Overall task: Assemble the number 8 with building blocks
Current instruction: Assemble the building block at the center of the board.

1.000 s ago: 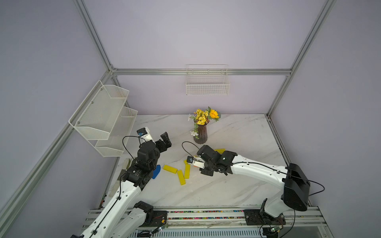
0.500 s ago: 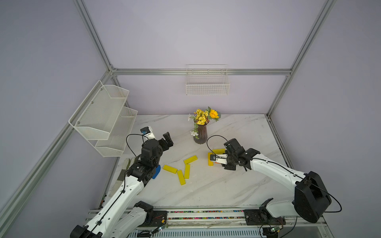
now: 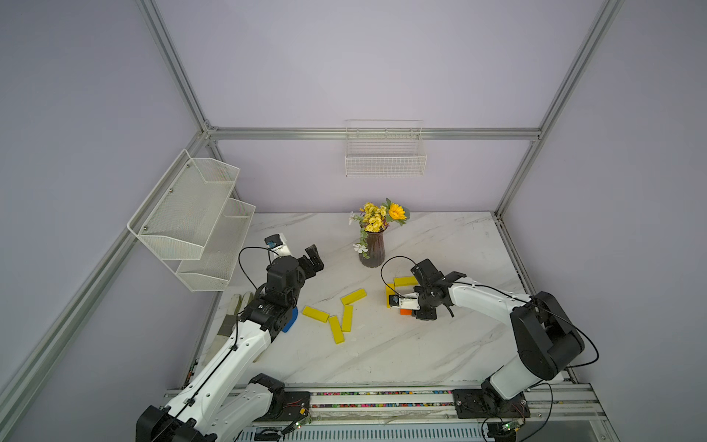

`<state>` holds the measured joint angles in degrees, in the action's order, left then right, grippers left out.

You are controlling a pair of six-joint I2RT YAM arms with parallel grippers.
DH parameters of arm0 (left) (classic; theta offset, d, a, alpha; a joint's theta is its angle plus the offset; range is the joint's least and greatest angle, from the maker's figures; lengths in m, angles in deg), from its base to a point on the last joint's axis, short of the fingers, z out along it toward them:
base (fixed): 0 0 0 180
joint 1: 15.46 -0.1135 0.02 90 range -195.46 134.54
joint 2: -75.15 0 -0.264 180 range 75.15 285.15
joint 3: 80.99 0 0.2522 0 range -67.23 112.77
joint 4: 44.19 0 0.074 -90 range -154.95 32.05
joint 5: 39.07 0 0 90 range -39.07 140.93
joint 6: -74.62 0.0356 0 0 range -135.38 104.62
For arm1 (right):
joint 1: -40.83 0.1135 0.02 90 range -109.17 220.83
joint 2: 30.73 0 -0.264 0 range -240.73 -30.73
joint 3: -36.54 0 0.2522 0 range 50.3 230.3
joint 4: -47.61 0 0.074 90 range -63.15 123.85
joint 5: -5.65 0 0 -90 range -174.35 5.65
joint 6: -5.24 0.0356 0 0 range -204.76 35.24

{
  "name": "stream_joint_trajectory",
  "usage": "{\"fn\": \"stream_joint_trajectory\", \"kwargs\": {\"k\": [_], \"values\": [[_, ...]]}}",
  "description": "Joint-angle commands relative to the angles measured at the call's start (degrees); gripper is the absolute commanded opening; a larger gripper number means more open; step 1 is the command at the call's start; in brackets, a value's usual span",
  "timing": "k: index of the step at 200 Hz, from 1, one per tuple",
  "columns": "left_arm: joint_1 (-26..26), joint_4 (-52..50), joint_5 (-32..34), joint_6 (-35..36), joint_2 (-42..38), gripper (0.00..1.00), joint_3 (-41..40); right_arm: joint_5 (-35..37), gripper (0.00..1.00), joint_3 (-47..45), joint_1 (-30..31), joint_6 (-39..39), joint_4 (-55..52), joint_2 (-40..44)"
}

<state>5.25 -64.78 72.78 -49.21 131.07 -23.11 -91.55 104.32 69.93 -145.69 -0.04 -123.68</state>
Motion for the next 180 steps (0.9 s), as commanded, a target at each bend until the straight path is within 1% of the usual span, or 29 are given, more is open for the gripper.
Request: {"fn": "stream_joint_trajectory", "kwargs": {"k": [1,47,96,180], "values": [[0.3,3.04,0.04,0.86,-0.29,1.0,1.37,-0.37,0.07,1.99,-0.76,-1.36,-0.26,-1.55],[0.3,2.98,0.37,1.15,-0.55,1.0,1.08,-0.49,0.08,3.89,-1.41,-1.93,0.29,-5.23],[0.3,3.03,0.4,1.3,-0.46,1.0,1.12,-0.56,0.09,4.56,-1.93,-1.52,0.83,-7.26],[0.29,2.95,0.49,1.24,-0.64,1.0,1.06,-1.32,0.11,4.64,-1.94,-1.43,-0.21,-8.22]]}}
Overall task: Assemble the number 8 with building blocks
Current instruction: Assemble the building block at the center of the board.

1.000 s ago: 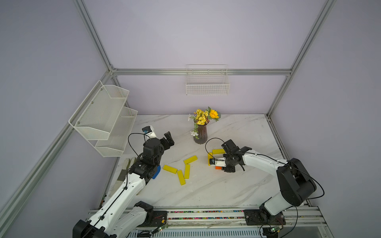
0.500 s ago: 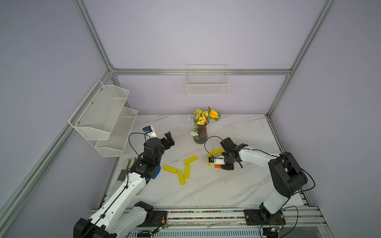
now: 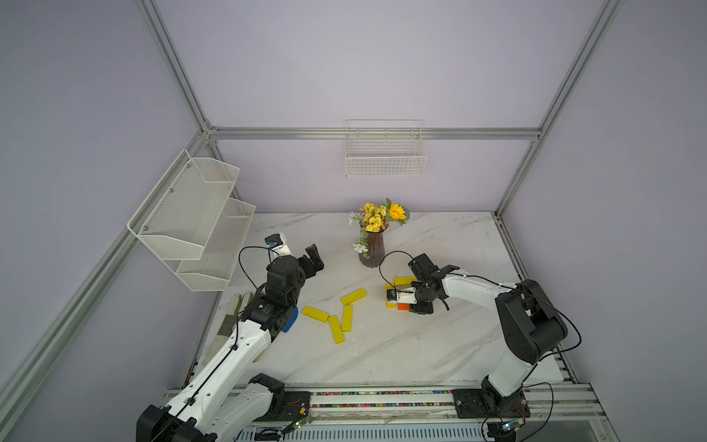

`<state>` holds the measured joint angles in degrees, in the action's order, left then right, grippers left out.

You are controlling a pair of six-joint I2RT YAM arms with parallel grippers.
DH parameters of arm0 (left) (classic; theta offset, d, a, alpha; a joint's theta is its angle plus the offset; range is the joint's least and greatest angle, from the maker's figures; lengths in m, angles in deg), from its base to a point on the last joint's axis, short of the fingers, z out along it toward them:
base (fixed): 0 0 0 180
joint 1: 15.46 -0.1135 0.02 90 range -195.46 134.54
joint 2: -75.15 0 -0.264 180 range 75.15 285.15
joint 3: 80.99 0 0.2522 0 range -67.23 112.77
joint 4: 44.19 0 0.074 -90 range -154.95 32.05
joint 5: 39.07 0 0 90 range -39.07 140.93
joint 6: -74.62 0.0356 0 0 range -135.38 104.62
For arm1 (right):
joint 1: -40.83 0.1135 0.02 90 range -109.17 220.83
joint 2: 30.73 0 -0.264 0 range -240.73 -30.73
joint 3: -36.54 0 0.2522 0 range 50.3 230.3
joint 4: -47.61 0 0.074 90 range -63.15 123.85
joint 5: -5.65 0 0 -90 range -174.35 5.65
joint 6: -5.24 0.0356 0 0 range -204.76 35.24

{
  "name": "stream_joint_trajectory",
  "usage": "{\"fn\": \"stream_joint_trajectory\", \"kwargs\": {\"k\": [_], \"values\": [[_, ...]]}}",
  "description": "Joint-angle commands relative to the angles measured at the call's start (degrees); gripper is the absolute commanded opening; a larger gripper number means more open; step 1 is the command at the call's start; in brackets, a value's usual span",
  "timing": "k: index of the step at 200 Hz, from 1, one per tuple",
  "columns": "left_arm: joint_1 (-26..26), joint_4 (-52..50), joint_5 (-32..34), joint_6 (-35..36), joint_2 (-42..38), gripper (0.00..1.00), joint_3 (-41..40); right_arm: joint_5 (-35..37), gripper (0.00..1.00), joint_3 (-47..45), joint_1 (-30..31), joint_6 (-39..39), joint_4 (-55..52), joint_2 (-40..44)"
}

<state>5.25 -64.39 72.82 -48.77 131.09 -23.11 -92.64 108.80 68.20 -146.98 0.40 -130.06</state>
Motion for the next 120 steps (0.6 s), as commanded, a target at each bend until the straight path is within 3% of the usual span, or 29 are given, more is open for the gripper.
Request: {"fn": "stream_joint_trajectory", "kwargs": {"k": [1,120], "values": [[0.34,2.56,0.44,0.83,-0.66,1.0,1.06,-0.23,0.11,0.14,-0.22,-0.17,-0.69,-1.83],[0.27,2.23,0.54,0.57,-0.66,1.0,0.89,-1.23,0.12,1.79,0.48,0.47,-3.46,-4.55]]}}
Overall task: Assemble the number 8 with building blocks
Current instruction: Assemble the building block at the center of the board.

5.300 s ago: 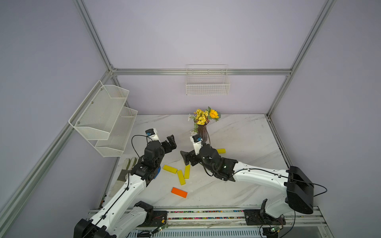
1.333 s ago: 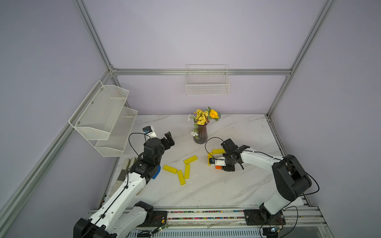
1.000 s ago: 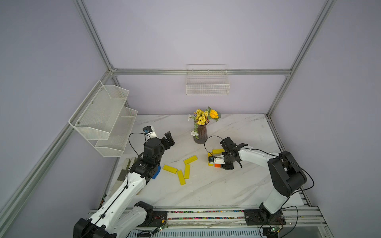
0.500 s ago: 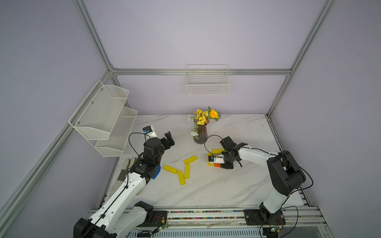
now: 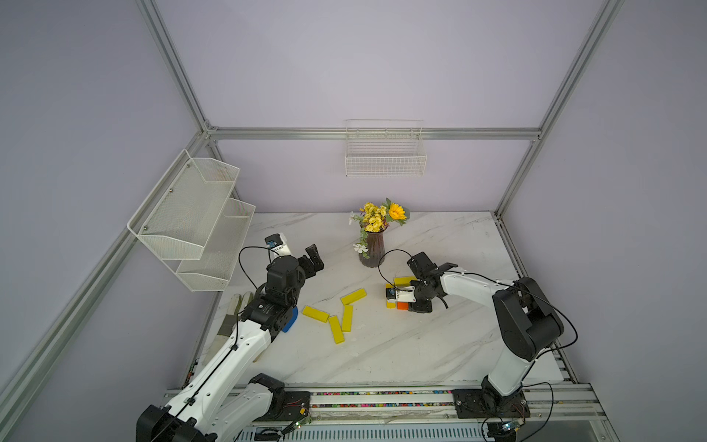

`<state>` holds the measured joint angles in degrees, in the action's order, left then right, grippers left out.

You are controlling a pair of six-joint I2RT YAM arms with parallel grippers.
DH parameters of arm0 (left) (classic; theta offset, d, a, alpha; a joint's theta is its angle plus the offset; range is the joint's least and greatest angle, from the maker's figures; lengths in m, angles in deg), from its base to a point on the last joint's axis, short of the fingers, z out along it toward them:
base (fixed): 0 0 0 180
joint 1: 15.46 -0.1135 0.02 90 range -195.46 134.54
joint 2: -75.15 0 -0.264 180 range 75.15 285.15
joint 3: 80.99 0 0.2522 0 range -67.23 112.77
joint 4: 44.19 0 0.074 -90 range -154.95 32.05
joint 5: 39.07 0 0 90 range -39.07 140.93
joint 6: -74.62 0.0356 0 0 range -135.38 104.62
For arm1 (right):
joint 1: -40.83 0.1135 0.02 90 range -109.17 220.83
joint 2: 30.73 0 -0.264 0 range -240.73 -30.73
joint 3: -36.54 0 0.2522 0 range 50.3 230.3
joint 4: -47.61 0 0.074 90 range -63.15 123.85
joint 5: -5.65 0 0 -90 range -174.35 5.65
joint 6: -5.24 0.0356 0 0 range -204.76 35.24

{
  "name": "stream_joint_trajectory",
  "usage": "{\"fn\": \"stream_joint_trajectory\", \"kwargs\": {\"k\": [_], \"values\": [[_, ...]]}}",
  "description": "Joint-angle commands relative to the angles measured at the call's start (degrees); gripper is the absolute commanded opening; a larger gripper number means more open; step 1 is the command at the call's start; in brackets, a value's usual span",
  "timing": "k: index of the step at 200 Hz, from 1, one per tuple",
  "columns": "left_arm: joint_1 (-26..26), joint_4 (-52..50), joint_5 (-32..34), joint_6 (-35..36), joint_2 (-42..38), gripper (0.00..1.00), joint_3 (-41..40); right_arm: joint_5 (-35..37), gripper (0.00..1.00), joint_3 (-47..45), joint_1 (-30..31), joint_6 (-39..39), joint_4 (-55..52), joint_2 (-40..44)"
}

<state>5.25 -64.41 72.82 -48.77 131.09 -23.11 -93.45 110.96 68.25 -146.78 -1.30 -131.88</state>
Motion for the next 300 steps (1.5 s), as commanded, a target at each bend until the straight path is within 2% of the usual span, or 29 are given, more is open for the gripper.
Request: {"fn": "stream_joint_trajectory", "kwargs": {"k": [1,91,130,138,150,152,153,155,156,160,247,276,300], "values": [[0.29,2.25,0.53,0.54,-0.66,1.0,0.89,-0.45,0.12,-0.42,0.48,0.3,-1.76,-2.74],[0.3,2.32,0.57,0.44,-0.46,1.0,0.97,-0.26,0.13,0.12,0.94,0.5,-3.48,-4.8],[0.3,2.35,0.61,0.58,-0.57,1.0,0.9,-0.09,0.17,0.13,0.97,0.73,-3.72,-5.64],[0.3,2.35,0.7,0.56,-0.57,1.0,0.85,-0.11,0.33,0.28,0.99,0.76,-4.12,-5.85],[0.3,2.33,0.69,0.61,-0.57,1.0,0.89,0.0,0.4,0.42,0.97,0.85,-4.33,-6.12],[0.3,2.33,0.67,0.63,-0.57,1.0,0.9,-0.09,0.51,0.42,0.93,0.85,-4.42,-6.16],[0.3,2.28,0.69,0.62,-0.57,1.0,0.89,-0.2,0.6,0.42,0.99,0.89,-4.5,-6.17],[0.3,2.29,0.7,0.61,-0.57,1.0,0.88,-0.27,0.84,0.51,0.97,0.95,-4.55,-6.17],[0.3,2.27,0.7,0.6,-0.57,1.0,0.93,-0.29,0.91,0.55,0.97,0.98,-4.6,-6.17],[0.3,2.24,0.64,0.67,-0.57,1.0,0.93,-0.26,0.97,0.66,0.97,0.98,-4.7,-6.23],[0.3,2.06,0.53,0.74,-0.75,1.0,0.99,-0.85,0.97,0.16,0.8,1.4,-3.41,-3.37],[0.3,2.22,0.68,0.69,-0.92,1.0,1.06,-2.45,0.97,-0.44,0.75,2.5,-3.47,2.93],[0.3,2.24,0.67,0.56,-0.59,1.0,1.34,-6.8,0.97,-1.06,0.69,4.75,0.31,14.16]]}}
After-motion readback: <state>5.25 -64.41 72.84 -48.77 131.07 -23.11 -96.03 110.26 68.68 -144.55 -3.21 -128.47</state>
